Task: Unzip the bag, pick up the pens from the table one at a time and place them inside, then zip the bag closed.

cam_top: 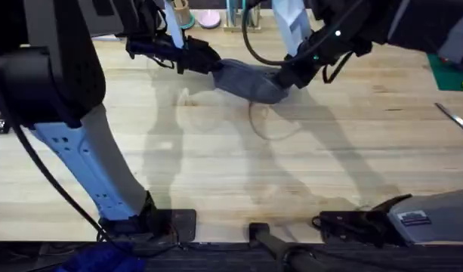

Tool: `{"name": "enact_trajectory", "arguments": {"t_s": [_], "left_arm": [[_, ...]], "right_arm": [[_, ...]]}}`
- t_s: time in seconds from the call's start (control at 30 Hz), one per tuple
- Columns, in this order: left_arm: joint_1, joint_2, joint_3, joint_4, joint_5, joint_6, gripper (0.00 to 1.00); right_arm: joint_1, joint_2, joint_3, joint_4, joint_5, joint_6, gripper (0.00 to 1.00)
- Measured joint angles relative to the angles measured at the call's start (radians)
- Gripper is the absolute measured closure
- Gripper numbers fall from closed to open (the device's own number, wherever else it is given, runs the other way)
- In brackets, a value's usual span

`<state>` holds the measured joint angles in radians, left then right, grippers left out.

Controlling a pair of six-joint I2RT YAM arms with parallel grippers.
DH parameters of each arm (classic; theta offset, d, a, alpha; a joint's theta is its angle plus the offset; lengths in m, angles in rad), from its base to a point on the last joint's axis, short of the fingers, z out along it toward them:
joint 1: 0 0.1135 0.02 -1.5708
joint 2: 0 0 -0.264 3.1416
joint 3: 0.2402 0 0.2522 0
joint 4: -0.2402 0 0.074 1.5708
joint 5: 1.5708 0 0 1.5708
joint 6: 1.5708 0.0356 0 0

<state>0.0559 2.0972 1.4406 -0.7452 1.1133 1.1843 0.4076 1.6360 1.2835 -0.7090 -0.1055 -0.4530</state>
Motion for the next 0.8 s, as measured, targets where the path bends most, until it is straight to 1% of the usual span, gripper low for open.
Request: {"name": "enact_trajectory", "arguments": {"t_s": [0.53,0.8], "left_arm": [[0.001,0.000,0.000,0.001,0.000,0.000,0.960],[0.002,0.000,0.000,0.001,0.000,0.000,0.960]], "right_arm": [[-0.070,-0.105,-0.109,0.036,-0.014,0.000,0.973],[-0.098,-0.118,-0.123,0.038,-0.026,0.000,0.973]]}}
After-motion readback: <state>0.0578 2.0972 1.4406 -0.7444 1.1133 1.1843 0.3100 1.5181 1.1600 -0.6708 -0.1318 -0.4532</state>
